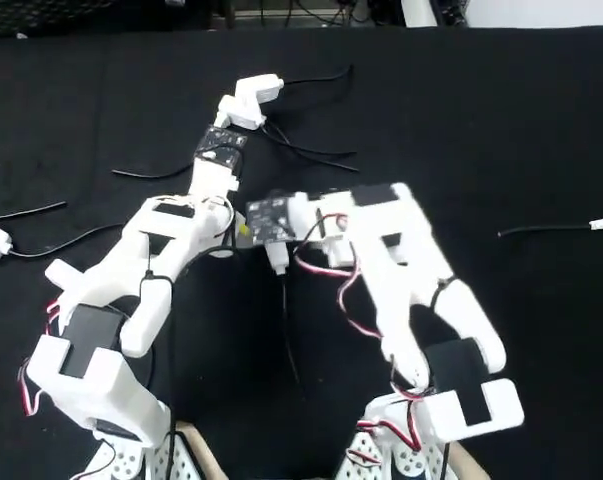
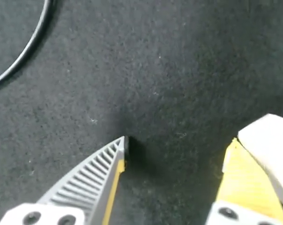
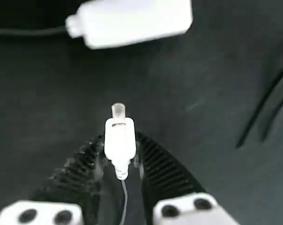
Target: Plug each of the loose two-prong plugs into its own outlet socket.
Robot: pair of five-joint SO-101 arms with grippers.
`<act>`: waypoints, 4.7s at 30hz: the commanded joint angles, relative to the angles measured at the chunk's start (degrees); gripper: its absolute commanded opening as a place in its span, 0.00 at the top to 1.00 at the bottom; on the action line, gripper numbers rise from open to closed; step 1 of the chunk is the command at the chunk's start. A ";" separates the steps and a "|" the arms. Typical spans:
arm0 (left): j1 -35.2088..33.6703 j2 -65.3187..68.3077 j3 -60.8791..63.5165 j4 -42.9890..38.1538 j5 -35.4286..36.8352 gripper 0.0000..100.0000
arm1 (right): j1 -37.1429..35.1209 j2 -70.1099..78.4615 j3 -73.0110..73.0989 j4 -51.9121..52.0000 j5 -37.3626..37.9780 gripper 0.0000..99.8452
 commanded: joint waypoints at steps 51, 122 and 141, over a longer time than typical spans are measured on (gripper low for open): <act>-4.09 -8.26 -8.92 18.11 13.27 0.67 | 4.31 -100.97 62.37 3.60 -57.93 0.74; -18.59 -54.59 37.93 3.08 26.11 0.67 | 5.98 21.32 -32.48 32.53 10.20 0.74; -18.51 -54.86 39.25 0.62 26.11 0.67 | 2.55 31.08 -33.27 20.92 -0.70 0.75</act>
